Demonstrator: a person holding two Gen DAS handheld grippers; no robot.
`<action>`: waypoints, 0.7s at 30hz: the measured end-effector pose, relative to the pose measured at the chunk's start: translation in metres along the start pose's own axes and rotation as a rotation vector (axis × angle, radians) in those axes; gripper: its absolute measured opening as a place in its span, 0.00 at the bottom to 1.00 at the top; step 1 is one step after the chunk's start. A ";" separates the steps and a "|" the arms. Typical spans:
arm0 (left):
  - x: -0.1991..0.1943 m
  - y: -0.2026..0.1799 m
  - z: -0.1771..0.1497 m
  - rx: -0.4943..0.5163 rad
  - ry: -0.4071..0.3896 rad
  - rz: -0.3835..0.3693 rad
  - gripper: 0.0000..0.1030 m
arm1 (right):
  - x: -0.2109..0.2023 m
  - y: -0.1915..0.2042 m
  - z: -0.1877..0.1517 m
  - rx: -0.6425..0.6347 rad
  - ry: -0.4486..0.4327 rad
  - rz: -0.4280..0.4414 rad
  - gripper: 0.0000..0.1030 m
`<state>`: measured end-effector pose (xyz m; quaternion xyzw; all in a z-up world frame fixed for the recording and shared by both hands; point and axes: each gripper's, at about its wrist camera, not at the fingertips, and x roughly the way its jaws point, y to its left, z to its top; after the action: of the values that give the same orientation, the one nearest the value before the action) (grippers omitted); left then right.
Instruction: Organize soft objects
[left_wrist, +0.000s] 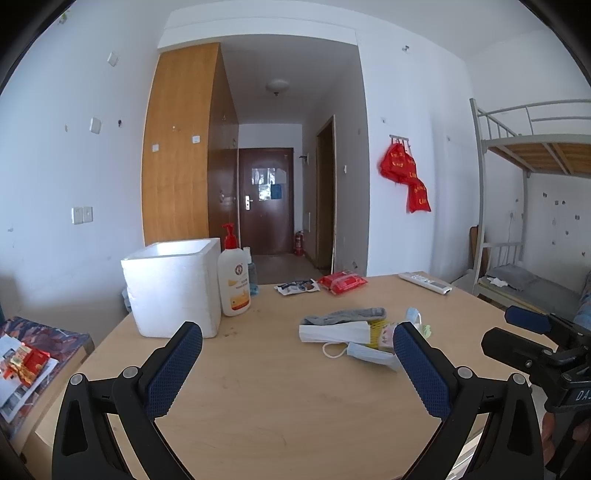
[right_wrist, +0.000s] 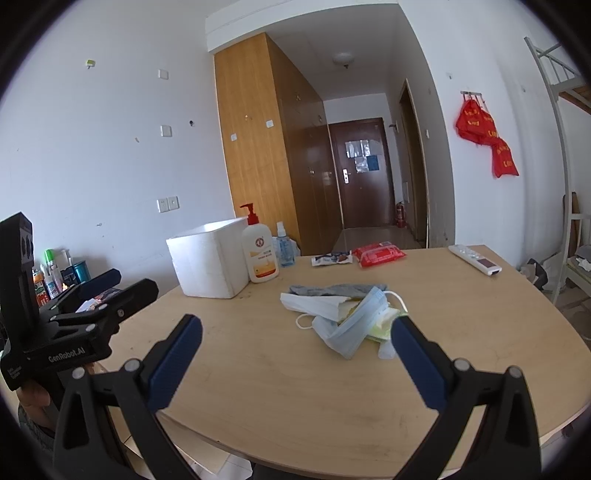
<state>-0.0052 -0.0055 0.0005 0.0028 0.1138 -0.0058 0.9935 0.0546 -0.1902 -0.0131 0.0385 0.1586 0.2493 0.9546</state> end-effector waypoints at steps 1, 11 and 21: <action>0.000 0.000 0.000 0.001 -0.001 0.000 1.00 | 0.000 0.000 0.000 -0.001 0.000 -0.001 1.00; 0.001 0.002 0.001 -0.015 0.006 -0.004 1.00 | 0.000 -0.001 0.000 -0.006 0.005 0.001 1.00; 0.002 0.003 0.000 -0.011 0.008 -0.004 1.00 | -0.001 0.001 0.001 -0.008 0.006 0.001 1.00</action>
<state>-0.0031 -0.0023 0.0000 -0.0031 0.1179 -0.0071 0.9930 0.0537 -0.1897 -0.0119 0.0341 0.1602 0.2507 0.9541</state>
